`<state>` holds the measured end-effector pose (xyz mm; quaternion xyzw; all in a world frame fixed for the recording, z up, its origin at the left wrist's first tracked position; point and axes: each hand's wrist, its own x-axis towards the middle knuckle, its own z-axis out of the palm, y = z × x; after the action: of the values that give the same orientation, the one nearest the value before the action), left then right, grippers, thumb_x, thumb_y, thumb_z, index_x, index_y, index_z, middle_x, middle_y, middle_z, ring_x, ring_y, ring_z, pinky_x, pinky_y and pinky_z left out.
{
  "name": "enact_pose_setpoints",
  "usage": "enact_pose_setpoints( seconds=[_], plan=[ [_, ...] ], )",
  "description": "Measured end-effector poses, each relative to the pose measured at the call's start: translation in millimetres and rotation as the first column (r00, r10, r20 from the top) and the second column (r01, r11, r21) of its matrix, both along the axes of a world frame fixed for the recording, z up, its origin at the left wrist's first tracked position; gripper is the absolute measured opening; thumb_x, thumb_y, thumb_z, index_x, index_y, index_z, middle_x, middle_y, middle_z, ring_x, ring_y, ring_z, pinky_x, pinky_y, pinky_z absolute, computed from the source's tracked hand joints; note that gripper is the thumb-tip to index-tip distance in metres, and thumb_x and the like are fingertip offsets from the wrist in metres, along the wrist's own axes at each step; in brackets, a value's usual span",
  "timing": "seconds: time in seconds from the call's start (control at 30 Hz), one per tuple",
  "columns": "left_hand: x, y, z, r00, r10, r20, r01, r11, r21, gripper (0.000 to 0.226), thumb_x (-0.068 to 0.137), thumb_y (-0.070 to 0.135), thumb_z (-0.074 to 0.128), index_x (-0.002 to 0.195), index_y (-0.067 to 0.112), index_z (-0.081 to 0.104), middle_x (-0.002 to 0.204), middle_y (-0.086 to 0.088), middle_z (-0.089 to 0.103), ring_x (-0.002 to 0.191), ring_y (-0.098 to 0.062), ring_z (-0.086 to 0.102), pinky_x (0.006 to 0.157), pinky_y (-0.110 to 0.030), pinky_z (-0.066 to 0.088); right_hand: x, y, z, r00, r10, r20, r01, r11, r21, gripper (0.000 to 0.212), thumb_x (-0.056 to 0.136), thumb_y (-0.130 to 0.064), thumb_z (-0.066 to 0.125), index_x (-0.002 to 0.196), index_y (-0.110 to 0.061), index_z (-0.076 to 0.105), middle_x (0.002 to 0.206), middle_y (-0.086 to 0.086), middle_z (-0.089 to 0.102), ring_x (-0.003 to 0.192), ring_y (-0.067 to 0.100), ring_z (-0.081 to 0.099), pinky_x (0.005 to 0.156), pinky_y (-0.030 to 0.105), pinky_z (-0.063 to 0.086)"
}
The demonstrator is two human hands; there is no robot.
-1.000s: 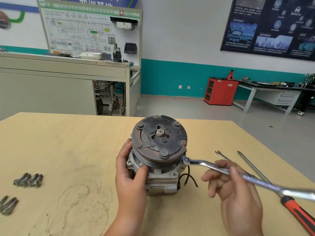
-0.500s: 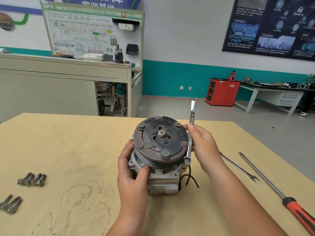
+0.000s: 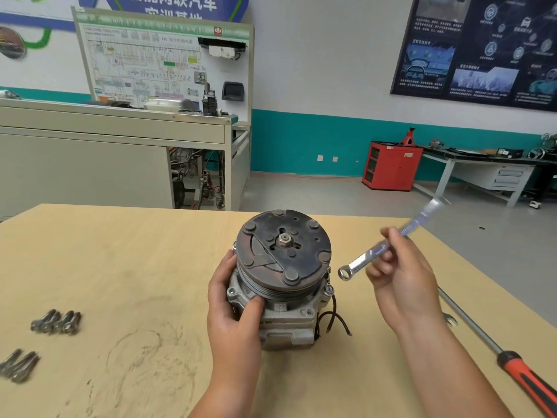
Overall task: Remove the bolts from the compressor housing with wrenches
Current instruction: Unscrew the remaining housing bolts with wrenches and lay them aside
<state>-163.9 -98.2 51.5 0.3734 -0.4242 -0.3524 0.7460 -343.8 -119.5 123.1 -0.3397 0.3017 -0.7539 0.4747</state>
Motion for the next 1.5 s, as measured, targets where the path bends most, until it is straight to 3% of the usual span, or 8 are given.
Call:
enact_pose_setpoints(
  seconds=[0.4, 0.57, 0.63, 0.77, 0.87, 1.07, 1.3, 1.5],
  plan=[
    [0.3, 0.0, -0.4, 1.000, -0.003, 0.006, 0.003, 1.000, -0.011, 0.053, 0.060, 0.037, 0.059, 0.111, 0.053, 0.059, 0.132, -0.001, 0.058, 0.122, -0.022, 0.055, 0.102, -0.056, 0.043, 9.3, 88.4, -45.8, 0.976, -0.171, -0.136, 0.163, 0.984, -0.067, 0.053, 0.088, 0.000, 0.039, 0.061, -0.029, 0.074, 0.058, 0.004, 0.068, 0.052, 0.012, 0.066, 0.042, 0.011, 0.043],
    [0.5, 0.3, 0.1, 1.000, 0.003, 0.009, -0.003, 1.000, -0.014, 0.053, 0.060, 0.037, 0.059, 0.110, 0.053, 0.059, 0.132, -0.001, 0.058, 0.122, -0.022, 0.055, 0.103, -0.056, 0.042, 13.0, 95.3, -31.9, 0.994, 0.066, -0.091, -0.058, 0.995, 0.086, 0.038, 0.020, 0.004, 0.083, 0.042, -0.022, 0.067, 0.060, 0.020, 0.068, 0.053, 0.027, 0.069, 0.032, 0.019, 0.044],
    [0.4, 0.2, 0.0, 1.000, 0.002, 0.008, -0.002, 1.000, -0.013, 0.053, 0.060, 0.037, 0.059, 0.110, 0.053, 0.059, 0.133, -0.001, 0.057, 0.123, -0.022, 0.054, 0.104, -0.056, 0.041, 17.4, 96.6, -33.4, 0.991, 0.040, -0.131, -0.033, 0.998, 0.053, 0.042, 0.040, 0.008, 0.057, 0.075, -0.011, 0.070, 0.061, 0.018, 0.069, 0.056, 0.024, 0.070, 0.034, 0.019, 0.045],
    [-0.1, 0.2, 0.2, 1.000, -0.003, 0.009, 0.004, 1.000, -0.012, 0.053, 0.060, 0.038, 0.059, 0.111, 0.053, 0.059, 0.134, 0.001, 0.057, 0.124, -0.020, 0.053, 0.105, -0.055, 0.041, 27.9, 96.8, -44.8, 0.924, -0.036, -0.381, 0.036, 0.999, -0.007, 0.075, 0.033, -0.022, 0.085, 0.089, 0.006, 0.045, 0.079, 0.004, 0.075, 0.078, 0.016, 0.072, 0.050, 0.018, 0.051],
    [-0.1, 0.6, 0.9, 1.000, -0.007, 0.002, 0.007, 1.000, -0.012, 0.053, 0.060, 0.037, 0.060, 0.110, 0.053, 0.059, 0.133, 0.001, 0.057, 0.124, -0.021, 0.053, 0.105, -0.055, 0.040, 28.8, 96.7, -58.0, 0.870, -0.063, -0.489, 0.056, 0.998, -0.029, 0.030, 0.066, -0.003, 0.064, 0.092, -0.003, 0.049, 0.088, -0.006, 0.075, 0.091, 0.017, 0.070, 0.057, 0.019, 0.052],
    [-0.4, 1.5, 2.4, 1.000, -0.007, -0.010, 0.007, 1.000, -0.015, 0.051, 0.060, 0.038, 0.061, 0.109, 0.054, 0.060, 0.133, -0.001, 0.057, 0.126, -0.022, 0.052, 0.106, -0.056, 0.039, 28.0, 100.8, -64.5, 0.794, -0.141, -0.591, 0.054, 0.985, -0.162, 0.028, 0.071, -0.024, 0.060, 0.098, -0.019, 0.056, 0.101, -0.011, 0.072, 0.098, 0.012, 0.068, 0.063, 0.017, 0.051],
    [-0.3, 1.9, 2.3, 1.000, -0.016, -0.009, 0.016, 1.000, -0.009, 0.052, 0.061, 0.036, 0.060, 0.110, 0.053, 0.059, 0.133, -0.001, 0.058, 0.125, -0.023, 0.053, 0.105, -0.056, 0.040, 16.9, 79.3, -51.4, 0.951, -0.166, -0.262, 0.146, 0.985, -0.095, 0.017, 0.077, -0.020, 0.052, 0.085, -0.004, 0.052, 0.063, 0.015, 0.069, 0.049, 0.015, 0.059, 0.039, 0.013, 0.036],
    [-0.5, 2.0, 1.8, 1.000, -0.023, -0.013, 0.023, 1.000, 0.000, 0.053, 0.062, 0.033, 0.061, 0.111, 0.053, 0.059, 0.132, 0.000, 0.058, 0.125, -0.023, 0.053, 0.105, -0.056, 0.041, 0.2, 31.0, -31.1, 0.970, -0.148, -0.191, 0.162, 0.985, 0.061, 0.017, 0.097, -0.024, 0.041, 0.094, -0.020, 0.057, 0.049, -0.009, 0.047, 0.046, 0.003, 0.043, 0.045, 0.018, 0.036]
  ],
)
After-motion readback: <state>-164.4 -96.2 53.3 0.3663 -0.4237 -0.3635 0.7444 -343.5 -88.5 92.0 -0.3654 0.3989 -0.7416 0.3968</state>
